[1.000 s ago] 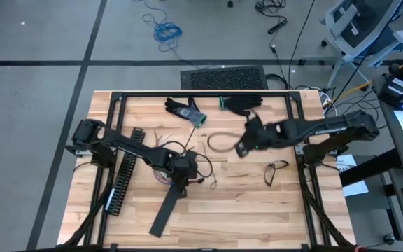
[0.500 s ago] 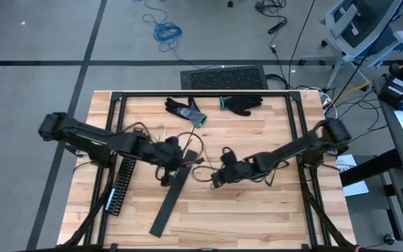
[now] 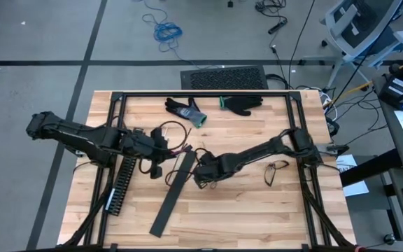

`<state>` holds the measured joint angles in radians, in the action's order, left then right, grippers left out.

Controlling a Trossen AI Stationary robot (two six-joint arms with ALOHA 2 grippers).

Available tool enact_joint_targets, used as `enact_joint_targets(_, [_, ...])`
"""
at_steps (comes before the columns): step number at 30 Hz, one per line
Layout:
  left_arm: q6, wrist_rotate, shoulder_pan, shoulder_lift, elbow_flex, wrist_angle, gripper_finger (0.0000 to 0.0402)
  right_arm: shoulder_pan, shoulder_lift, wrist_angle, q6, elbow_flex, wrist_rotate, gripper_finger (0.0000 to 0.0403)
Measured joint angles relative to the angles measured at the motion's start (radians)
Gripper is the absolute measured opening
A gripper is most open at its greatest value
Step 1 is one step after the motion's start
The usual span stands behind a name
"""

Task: Ziptie cables
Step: Insert the cable wire into the black zip tie

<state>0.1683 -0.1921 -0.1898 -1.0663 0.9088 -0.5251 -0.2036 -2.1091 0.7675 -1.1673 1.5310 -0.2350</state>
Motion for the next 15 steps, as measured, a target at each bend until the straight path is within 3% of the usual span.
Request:
enact_joint_targets(6, [-0.049, 0.001, 0.0, 0.01, 0.0, -0.017, 0.0035, 0.013, -0.037, 0.04, -0.063, 0.018, 0.008, 0.0087])
enact_joint_targets(15, [-0.081, 0.009, 0.0, 0.016, 0.0, -0.016, 0.002, 0.032, -0.038, 0.075, -0.129, 0.018, 0.008, 0.0087])
